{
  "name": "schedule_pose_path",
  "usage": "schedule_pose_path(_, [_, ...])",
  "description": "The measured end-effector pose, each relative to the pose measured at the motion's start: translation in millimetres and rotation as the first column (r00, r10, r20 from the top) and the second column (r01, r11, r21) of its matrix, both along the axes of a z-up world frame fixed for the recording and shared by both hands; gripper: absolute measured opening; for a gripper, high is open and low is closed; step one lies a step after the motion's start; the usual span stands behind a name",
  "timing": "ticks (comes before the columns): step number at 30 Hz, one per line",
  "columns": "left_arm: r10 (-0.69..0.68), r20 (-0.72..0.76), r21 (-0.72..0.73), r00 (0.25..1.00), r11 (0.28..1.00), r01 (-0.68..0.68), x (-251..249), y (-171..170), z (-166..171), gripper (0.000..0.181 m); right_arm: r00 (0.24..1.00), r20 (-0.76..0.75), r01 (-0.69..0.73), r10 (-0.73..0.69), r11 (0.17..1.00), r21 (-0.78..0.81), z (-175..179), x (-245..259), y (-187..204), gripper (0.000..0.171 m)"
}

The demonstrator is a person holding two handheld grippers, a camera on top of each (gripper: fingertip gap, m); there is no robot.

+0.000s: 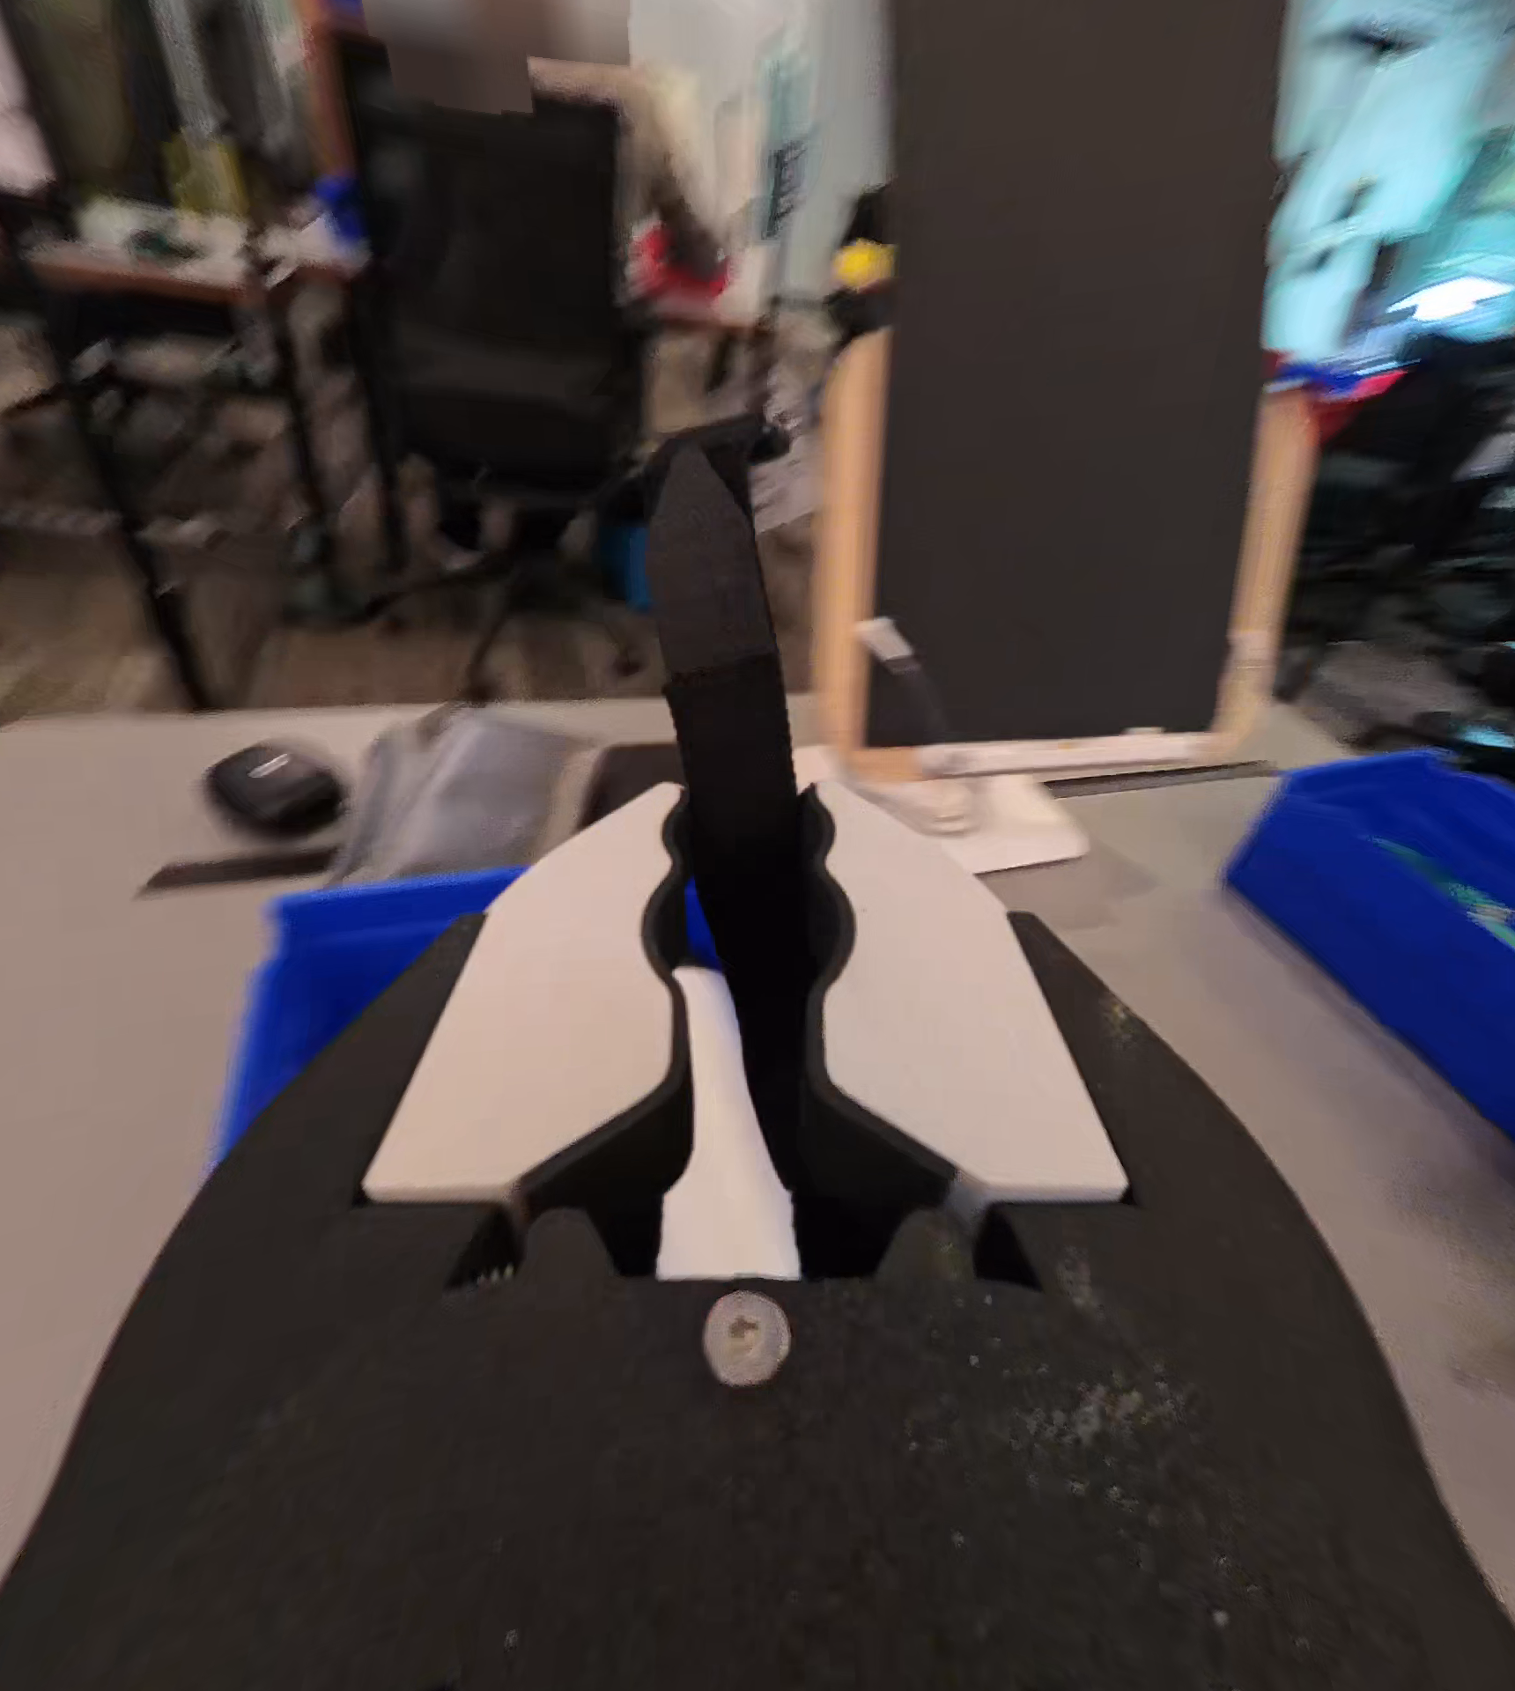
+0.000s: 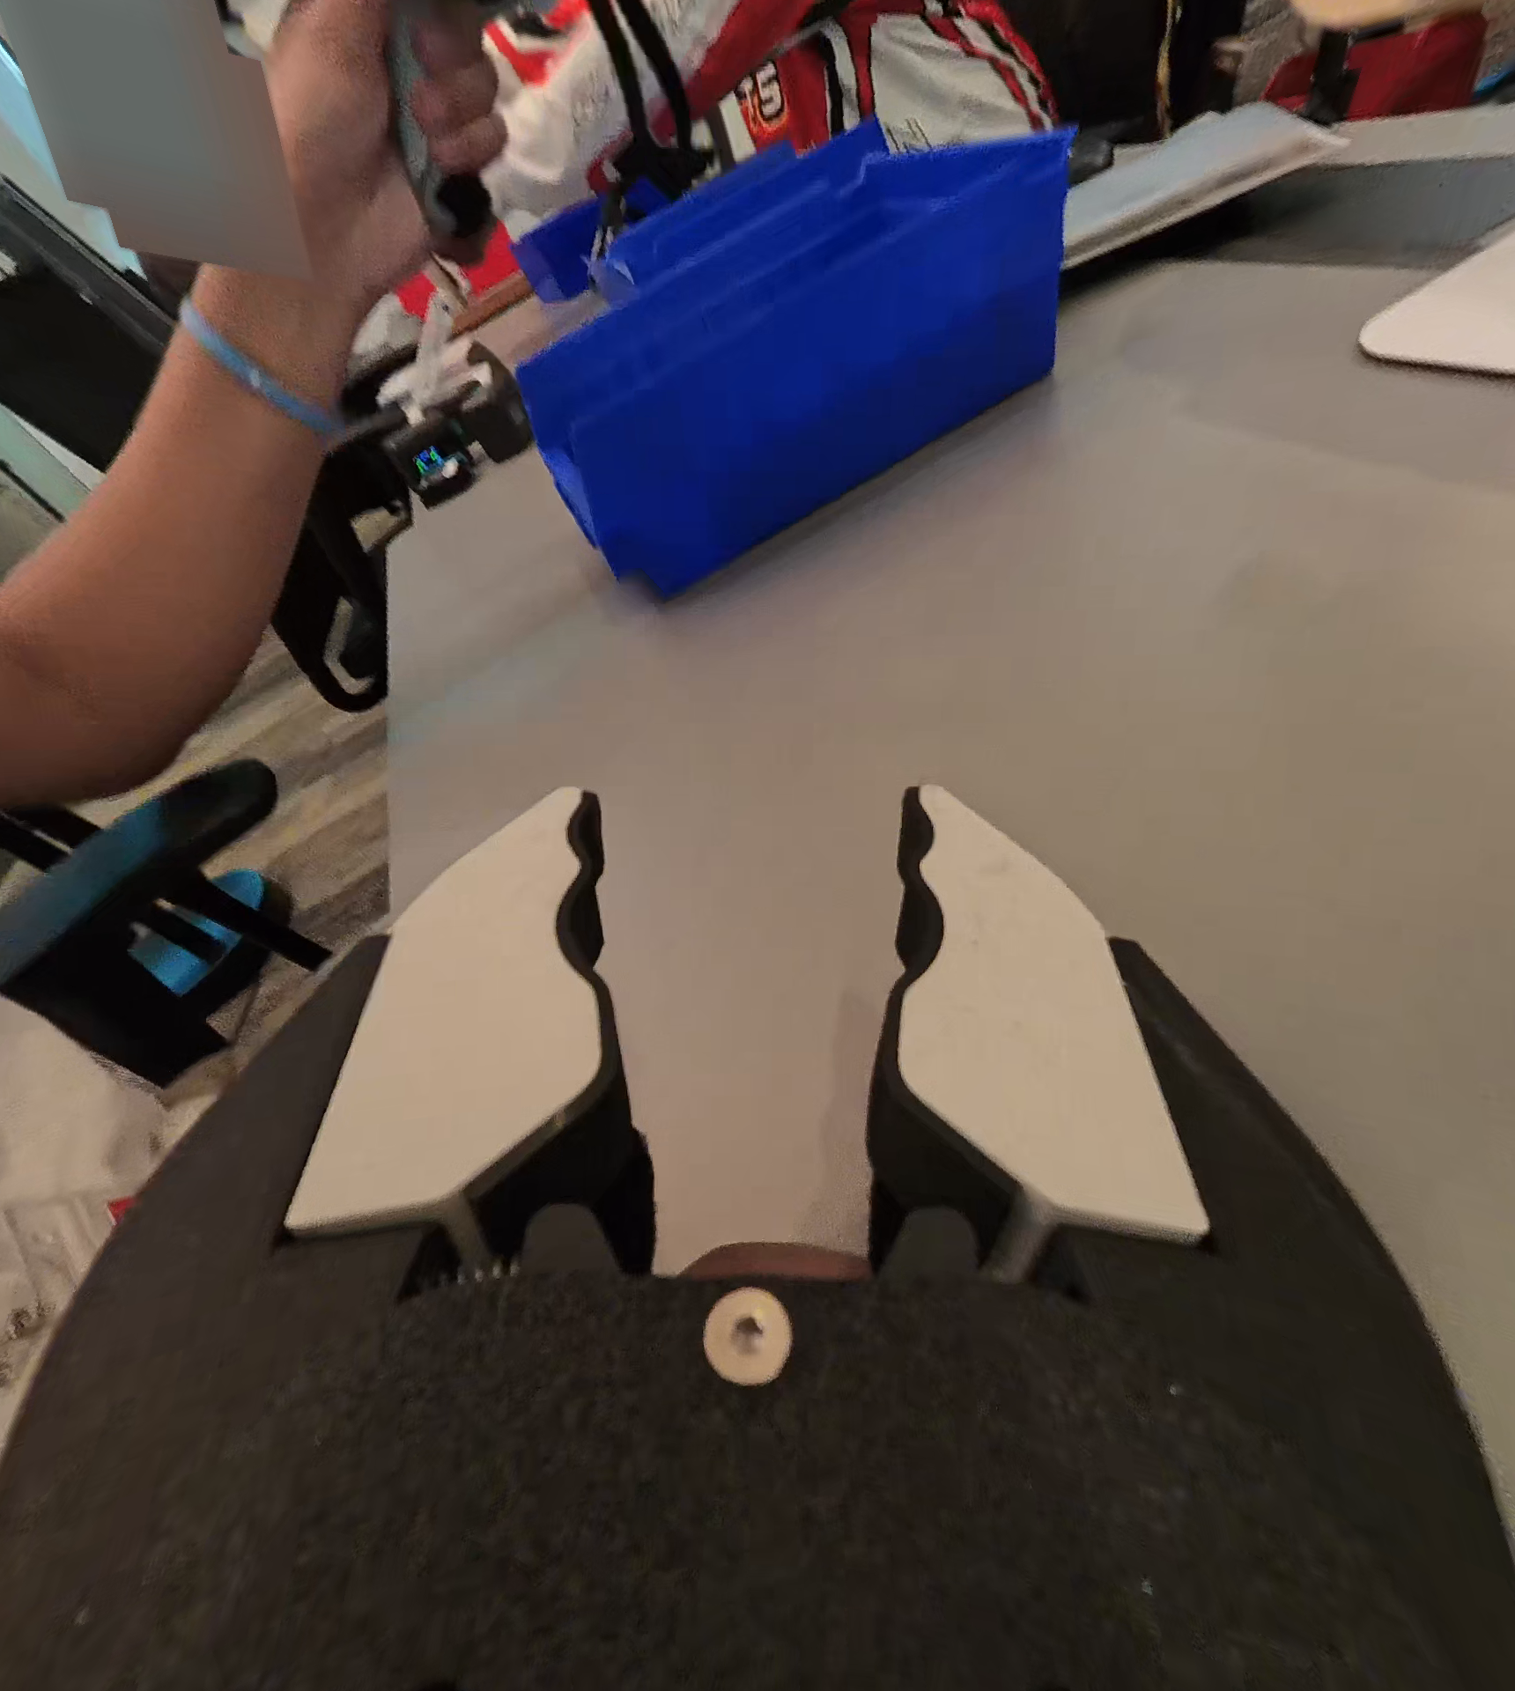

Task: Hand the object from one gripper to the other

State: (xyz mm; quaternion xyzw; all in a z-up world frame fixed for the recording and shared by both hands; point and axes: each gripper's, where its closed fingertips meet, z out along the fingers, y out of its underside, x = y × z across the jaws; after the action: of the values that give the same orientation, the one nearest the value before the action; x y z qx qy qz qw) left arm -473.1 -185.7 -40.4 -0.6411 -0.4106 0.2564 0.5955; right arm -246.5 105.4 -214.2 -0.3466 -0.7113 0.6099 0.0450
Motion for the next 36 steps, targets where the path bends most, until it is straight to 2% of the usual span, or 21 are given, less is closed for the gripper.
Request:
schedule_pose_path(2, [-0.146, -0.094, 0.024, 0.985, 0.989, 0.149, 43.2, 51.3, 5.5, 0.022, 1.000, -0.014, -0.023, 0.023, 0.998, -0.050, 18.6, -13.3, -6.7, 0.062])
schedule_pose_path(4, [-0.205, -0.135, -0.025, 0.969, 0.979, 0.204, 79.7, 97.5, -15.7, 0.021, 0.999, -0.035, -0.035, 0.031, 0.993, -0.111, 41.3, -29.7, -13.0, 0.063])
schedule_pose_path(6, [-0.235, -0.144, -0.134, 0.961, 0.967, 0.217, 110.7, 137.2, -48.7, 0.021, 0.998, -0.055, -0.044, 0.034, 0.981, -0.186, 65.3, -43.3, -19.0, 0.067])
schedule_pose_path(8, [-0.222, -0.213, -0.292, 0.952, 0.944, 0.155, 131.2, 162.3, -74.4, 0.021, 0.998, -0.060, -0.048, 0.034, 0.969, -0.241, 81.8, -50.5, -26.6, 0.069])
schedule_pose_path(10, [-0.274, -0.246, -0.505, 0.930, 0.855, 0.119, 146.6, 183.9, -100.7, 0.021, 0.997, -0.056, -0.074, 0.062, 0.963, -0.258, 84.7, -46.3, -37.3, 0.070])
schedule_pose_path(14, [-0.439, -0.375, -0.756, 0.817, 0.654, 0.005, 177.7, 212.1, -124.2, 0.021, 0.989, 0.011, -0.137, 0.147, 0.948, -0.287, 66.9, -24.5, -49.9, 0.063])
schedule_pose_path(17, [-0.558, -0.486, -0.843, 0.673, 0.503, -0.191, 193.1, 219.1, -127.8, 0.021, 0.981, 0.076, -0.157, 0.179, 0.959, -0.238, 49.4, -19.9, -33.6, 0.056])
schedule_pose_path(18, [-0.599, -0.502, -0.851, 0.624, 0.472, -0.231, 199.0, 221.4, -130.3, 0.020, 0.963, 0.100, -0.216, 0.249, 0.939, -0.267, 49.8, -12.4, -31.8, 0.048])
schedule_pose_path(19, [-0.630, -0.510, -0.854, 0.586, 0.449, -0.261, 203.6, 222.8, -133.4, 0.020, 0.940, 0.133, -0.263, 0.314, 0.916, -0.302, 50.5, -5.8, -31.4, 0.049])
schedule_pose_path(20, [-0.647, -0.515, -0.855, 0.562, 0.432, -0.287, 206.4, 223.5, -136.4, 0.020, 0.920, 0.159, -0.294, 0.359, 0.898, -0.327, 50.1, -0.9, -32.1, 0.049])
schedule_pose_path(22, [-0.666, -0.507, -0.862, 0.547, 0.399, -0.313, 208.1, 224.1, -142.7, 0.020, 0.892, 0.159, -0.362, 0.424, 0.879, -0.311, 44.3, 8.9, -36.5, 0.036])
schedule_pose_path(25, [-0.671, -0.502, -0.864, 0.545, 0.377, -0.333, 206.4, 223.7, -144.1, 0.020, 0.870, 0.158, -0.424, 0.467, 0.873, -0.241, 31.3, 19.5, -46.6, 0.029])
schedule_pose_path(27, [-0.666, -0.493, -0.870, 0.559, 0.362, -0.336, 203.1, 220.9, -146.4, 0.020, 0.886, 0.123, -0.408, 0.448, 0.877, -0.254, 35.6, 16.1, -47.6, 0.013])
schedule_pose_path(31, [-0.662, -0.472, -0.881, 0.583, 0.377, -0.285, 201.7, 222.0, -154.6, 0.022, 0.908, 0.123, -0.370, 0.401, 0.903, -0.216, 27.3, 7.1, -42.6, 0.013])
schedule_pose_path(33, [-0.634, -0.476, -0.874, 0.610, 0.414, -0.253, 199.3, 220.7, -158.4, 0.022, 0.912, 0.124, -0.365, 0.391, 0.912, -0.186, 22.6, 5.1, -38.8, 0.013])
schedule_pose_path(36, [-0.560, -0.493, -0.843, 0.665, 0.498, -0.206, 198.0, 212.5, -155.9, 0.028, 0.951, 0.089, -0.292, 0.297, 0.954, -0.066, 15.4, -9.2, -23.6, 0.013])
